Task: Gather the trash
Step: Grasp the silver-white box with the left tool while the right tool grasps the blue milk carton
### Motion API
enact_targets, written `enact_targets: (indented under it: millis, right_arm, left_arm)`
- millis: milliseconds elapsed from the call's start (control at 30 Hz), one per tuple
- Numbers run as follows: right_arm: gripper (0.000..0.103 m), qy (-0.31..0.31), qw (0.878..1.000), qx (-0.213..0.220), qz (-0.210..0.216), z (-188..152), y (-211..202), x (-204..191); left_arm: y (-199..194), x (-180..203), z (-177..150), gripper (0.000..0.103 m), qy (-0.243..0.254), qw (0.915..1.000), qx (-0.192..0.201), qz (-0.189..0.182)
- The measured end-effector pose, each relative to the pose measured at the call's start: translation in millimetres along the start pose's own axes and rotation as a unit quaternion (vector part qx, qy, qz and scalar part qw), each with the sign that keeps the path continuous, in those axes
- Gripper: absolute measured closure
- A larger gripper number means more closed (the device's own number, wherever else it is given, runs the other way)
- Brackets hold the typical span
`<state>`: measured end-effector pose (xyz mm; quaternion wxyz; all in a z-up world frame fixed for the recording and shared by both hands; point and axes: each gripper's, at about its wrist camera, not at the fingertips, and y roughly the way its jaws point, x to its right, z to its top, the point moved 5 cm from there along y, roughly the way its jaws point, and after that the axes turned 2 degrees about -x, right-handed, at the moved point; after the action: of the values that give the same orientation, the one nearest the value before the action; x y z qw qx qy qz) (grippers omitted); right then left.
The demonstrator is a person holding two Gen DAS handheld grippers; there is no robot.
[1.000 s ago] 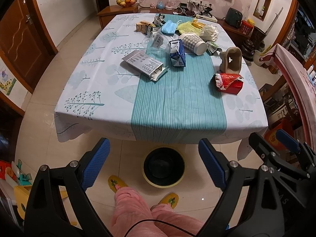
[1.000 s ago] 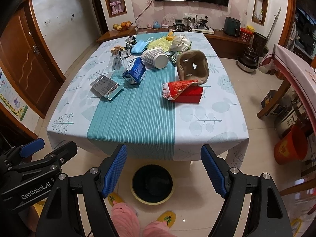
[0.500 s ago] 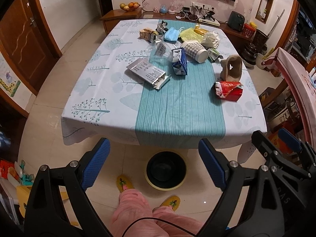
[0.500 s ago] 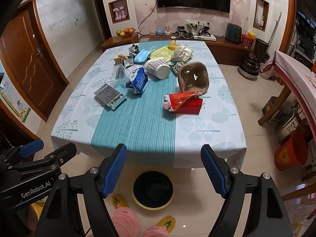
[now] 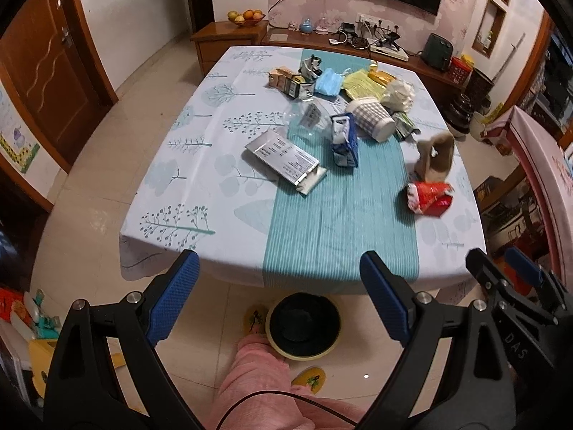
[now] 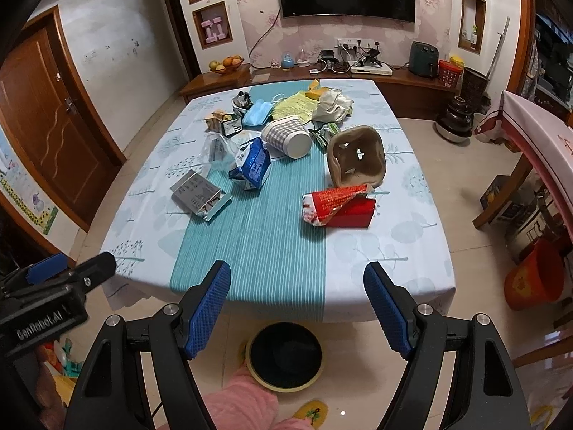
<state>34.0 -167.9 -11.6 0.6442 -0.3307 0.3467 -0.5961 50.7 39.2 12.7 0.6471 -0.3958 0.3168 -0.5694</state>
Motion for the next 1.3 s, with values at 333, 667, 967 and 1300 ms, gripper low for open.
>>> enact_targets:
  millis: [333,667,967,1300]
  right_arm:
    - [0.032,0.031,0.999,-0.021,-0.004,60.0,43.4,-1.4]
    - [0.032,0.059,0.994,-0.08,0.035,124.0,145.7,-43.5]
    - [0.033,0.101,0.983,-0.137,0.068,169.7,241.9,-56.3]
    - [0.033,0.109,0.973,-0.191,0.077,173.2,302.4,-67.9]
  left_arm:
    - [79.3,-31.2,71.8,0.014,-0.032,0.9967,-0.073,-0.018]
    - [186.2,-36.8,116.9,0.014,-0.066,0.9837,-0.164,-0.035]
    - [258.5,-34.3,130.3,0.014,-0.104,0.972,-0.209,-0.03]
    - [296.8,-22.6,135.8,0.013,-0.103,0.9692,-0.223,-0.023]
